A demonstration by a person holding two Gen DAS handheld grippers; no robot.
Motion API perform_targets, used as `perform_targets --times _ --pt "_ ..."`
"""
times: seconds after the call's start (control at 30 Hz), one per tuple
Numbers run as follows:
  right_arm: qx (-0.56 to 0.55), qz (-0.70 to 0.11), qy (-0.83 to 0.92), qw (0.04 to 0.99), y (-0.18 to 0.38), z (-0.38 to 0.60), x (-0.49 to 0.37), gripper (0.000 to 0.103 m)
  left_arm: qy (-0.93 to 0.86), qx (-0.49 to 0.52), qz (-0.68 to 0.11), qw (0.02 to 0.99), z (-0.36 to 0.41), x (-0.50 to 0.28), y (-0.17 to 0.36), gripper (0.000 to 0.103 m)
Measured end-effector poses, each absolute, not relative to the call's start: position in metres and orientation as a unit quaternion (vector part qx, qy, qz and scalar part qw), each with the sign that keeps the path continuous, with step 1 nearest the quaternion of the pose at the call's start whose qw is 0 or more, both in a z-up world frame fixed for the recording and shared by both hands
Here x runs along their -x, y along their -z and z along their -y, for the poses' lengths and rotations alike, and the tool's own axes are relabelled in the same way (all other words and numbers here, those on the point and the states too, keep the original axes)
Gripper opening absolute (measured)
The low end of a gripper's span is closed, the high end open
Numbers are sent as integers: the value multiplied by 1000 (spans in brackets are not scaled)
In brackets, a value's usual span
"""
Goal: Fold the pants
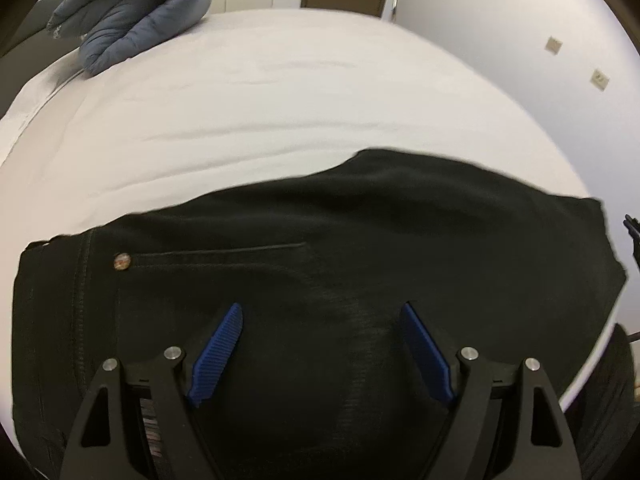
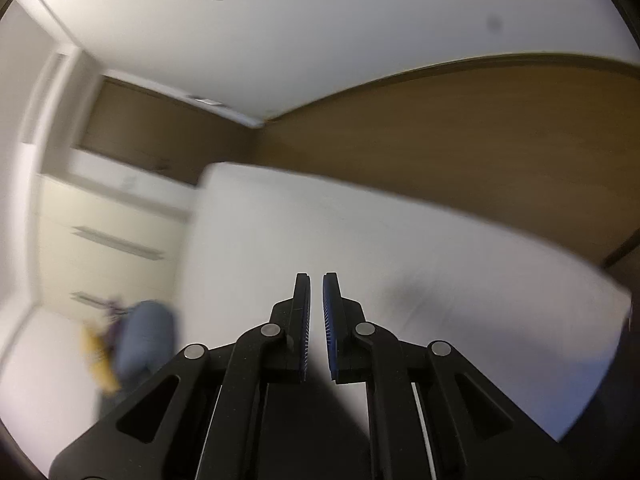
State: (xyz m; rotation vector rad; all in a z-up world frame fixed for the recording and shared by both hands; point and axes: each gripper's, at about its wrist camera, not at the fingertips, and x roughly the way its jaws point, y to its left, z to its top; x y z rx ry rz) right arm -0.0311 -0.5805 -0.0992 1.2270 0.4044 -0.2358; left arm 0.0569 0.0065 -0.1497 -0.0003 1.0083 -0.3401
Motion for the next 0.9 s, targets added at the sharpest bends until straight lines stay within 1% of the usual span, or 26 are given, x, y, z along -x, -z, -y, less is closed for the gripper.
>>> perform_targets --times 0.07,0.2,0.3,0.33,0.37,0.43,0.53,0.57,0.6,0.63,0.67,0.8,0.83,0.87,0.9 --pt "-567 -208 29 797 95 533 21 8 182 -14 -470 864 15 -50 145 83" --pt "-533 -320 -98 777 118 413 -24 8 187 -36 -479 857 35 -42 157 83" --pt "-502 -403 -101 759 154 363 -51 8 180 -35 -478 859 24 -40 162 83" --pt "-500 -419 -74 755 169 360 -61 4 175 -37 -477 861 16 -39 160 83" --pt "-519 -409 -65 748 180 365 -61 0 169 -39 -475 863 9 -36 159 83" --pt "-538 -384 -51 748 186 373 -64 0 155 -27 -475 866 -19 -39 162 83" --pt "-511 -359 31 780 161 408 -42 0 153 11 -463 873 -74 -34 164 83" --pt "-510 -350 60 783 155 432 -39 4 164 15 -458 874 -84 -33 164 78" --pt "-513 -338 89 784 148 453 -29 4 181 21 -455 872 -93 -37 164 75" --pt "-515 -325 102 787 140 466 -22 5 193 20 -455 869 -100 -38 164 71" --pt "-512 -314 105 792 129 473 -13 5 194 13 -454 870 -102 -38 163 69" --pt "-471 -305 95 822 73 477 7 8 180 -9 -446 876 -97 -39 157 69" --pt "-460 -306 95 828 62 471 8 17 171 -10 -446 879 -93 -40 155 71" --pt "-452 -303 98 834 55 460 11 43 156 -8 -444 882 -89 -38 150 76" --pt "-453 -299 101 834 51 474 47 65 152 -6 -440 885 -85 -37 147 80"
